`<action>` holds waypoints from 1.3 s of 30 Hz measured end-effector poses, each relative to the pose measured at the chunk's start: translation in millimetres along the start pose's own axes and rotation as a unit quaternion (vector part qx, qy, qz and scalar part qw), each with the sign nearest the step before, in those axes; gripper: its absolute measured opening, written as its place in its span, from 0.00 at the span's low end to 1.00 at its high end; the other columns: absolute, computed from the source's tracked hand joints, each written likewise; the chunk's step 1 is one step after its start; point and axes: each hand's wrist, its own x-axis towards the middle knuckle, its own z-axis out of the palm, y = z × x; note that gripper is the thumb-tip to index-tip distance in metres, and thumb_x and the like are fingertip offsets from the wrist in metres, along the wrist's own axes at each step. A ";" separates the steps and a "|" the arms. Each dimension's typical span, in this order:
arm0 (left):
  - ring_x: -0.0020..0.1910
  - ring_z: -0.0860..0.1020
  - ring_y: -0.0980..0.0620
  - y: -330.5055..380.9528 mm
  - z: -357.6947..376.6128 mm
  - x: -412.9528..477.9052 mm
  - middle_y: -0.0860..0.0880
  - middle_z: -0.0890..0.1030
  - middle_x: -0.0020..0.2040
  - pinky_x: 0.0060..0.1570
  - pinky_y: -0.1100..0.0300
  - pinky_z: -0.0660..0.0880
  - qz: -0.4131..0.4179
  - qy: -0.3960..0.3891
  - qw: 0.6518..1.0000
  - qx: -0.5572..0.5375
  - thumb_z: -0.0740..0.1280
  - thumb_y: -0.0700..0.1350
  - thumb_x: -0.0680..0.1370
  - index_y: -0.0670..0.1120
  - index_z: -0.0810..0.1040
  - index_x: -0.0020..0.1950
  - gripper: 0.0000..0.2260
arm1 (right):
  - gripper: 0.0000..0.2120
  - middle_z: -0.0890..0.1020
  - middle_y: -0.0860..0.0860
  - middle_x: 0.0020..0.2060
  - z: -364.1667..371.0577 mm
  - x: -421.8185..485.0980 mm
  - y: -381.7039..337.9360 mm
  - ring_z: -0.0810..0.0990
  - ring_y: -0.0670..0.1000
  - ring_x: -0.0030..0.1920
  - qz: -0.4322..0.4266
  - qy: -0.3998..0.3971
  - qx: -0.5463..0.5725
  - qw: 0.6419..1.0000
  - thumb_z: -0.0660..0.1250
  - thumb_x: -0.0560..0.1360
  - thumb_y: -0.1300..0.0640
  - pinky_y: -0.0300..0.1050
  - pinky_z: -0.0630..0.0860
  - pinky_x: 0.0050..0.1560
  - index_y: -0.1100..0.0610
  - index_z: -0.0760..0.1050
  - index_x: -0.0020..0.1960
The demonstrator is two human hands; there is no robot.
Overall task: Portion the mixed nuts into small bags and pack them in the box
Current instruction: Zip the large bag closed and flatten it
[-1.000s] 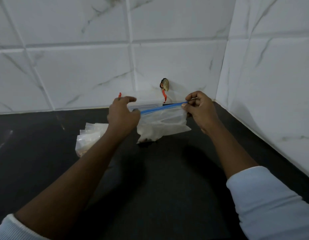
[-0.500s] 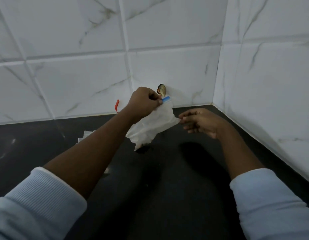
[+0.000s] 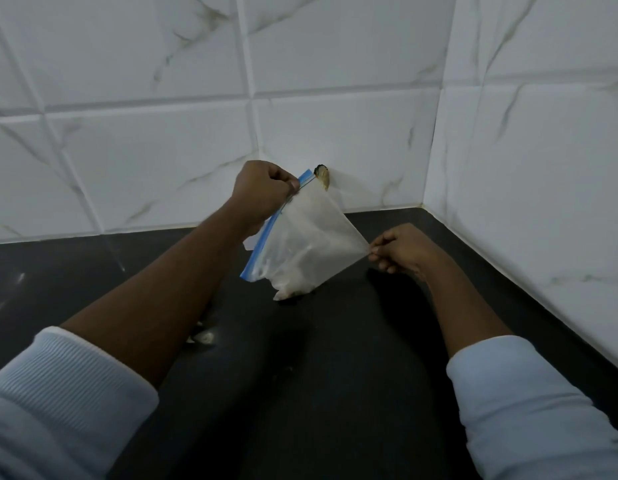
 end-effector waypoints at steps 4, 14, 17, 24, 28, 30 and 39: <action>0.36 0.80 0.56 5.3 4.1 -1.7 0.46 0.87 0.43 0.37 0.65 0.75 0.017 -0.035 0.999 -0.022 0.74 0.41 0.77 0.48 0.86 0.42 0.04 | 0.13 0.84 0.49 0.56 2.2 -1.4 -13.8 0.81 0.48 0.54 -0.107 0.096 -0.059 0.988 0.68 0.79 0.57 0.44 0.75 0.55 0.54 0.82 0.63; 0.52 0.82 0.55 -13.0 9.8 -38.8 0.52 0.82 0.54 0.48 0.58 0.81 0.060 -0.079 0.995 -0.029 0.76 0.45 0.76 0.53 0.75 0.71 0.24 | 0.09 0.86 0.50 0.46 47.8 -25.5 -52.3 0.83 0.47 0.49 -0.233 0.114 0.119 0.958 0.65 0.84 0.54 0.41 0.79 0.53 0.59 0.80 0.51; 0.51 0.81 0.57 -41.4 2.5 -61.2 0.54 0.81 0.54 0.45 0.62 0.80 0.048 -0.058 0.997 0.015 0.73 0.45 0.78 0.52 0.75 0.68 0.19 | 0.10 0.86 0.55 0.47 45.1 -23.7 -49.0 0.80 0.50 0.44 -0.211 0.126 0.143 0.959 0.64 0.84 0.56 0.50 0.80 0.56 0.61 0.79 0.50; 0.47 0.84 0.55 -74.2 -2.6 -86.8 0.52 0.85 0.47 0.47 0.61 0.83 0.003 0.023 0.989 -0.144 0.74 0.39 0.77 0.49 0.74 0.69 0.22 | 0.24 0.72 0.49 0.70 59.1 -35.6 -61.1 0.69 0.53 0.69 -0.334 0.291 -0.128 0.887 0.65 0.78 0.55 0.51 0.67 0.69 0.50 0.68 0.74; 0.47 0.84 0.56 -72.2 -1.7 -92.1 0.50 0.85 0.47 0.50 0.59 0.82 0.050 0.005 0.986 -0.161 0.75 0.38 0.76 0.50 0.72 0.70 0.25 | 0.17 0.71 0.46 0.72 73.3 -50.1 -83.6 0.62 0.54 0.74 -0.477 0.189 -0.323 0.795 0.65 0.79 0.53 0.55 0.63 0.69 0.45 0.77 0.66; 0.47 0.84 0.54 -73.4 -1.5 -95.0 0.50 0.85 0.47 0.50 0.58 0.82 0.079 0.011 0.983 -0.166 0.75 0.38 0.76 0.52 0.71 0.70 0.26 | 0.11 0.77 0.45 0.67 84.9 -46.8 -83.3 0.65 0.54 0.73 -0.476 0.156 -0.372 0.782 0.66 0.79 0.52 0.56 0.56 0.67 0.45 0.82 0.59; 0.55 0.81 0.54 -85.4 -3.0 -90.5 0.50 0.80 0.59 0.57 0.55 0.80 -0.044 -0.209 0.976 -0.031 0.74 0.41 0.76 0.50 0.73 0.69 0.22 | 0.08 0.83 0.47 0.51 72.8 -43.2 -77.6 0.76 0.54 0.57 -0.452 0.256 -0.333 0.787 0.64 0.81 0.54 0.51 0.59 0.60 0.50 0.82 0.53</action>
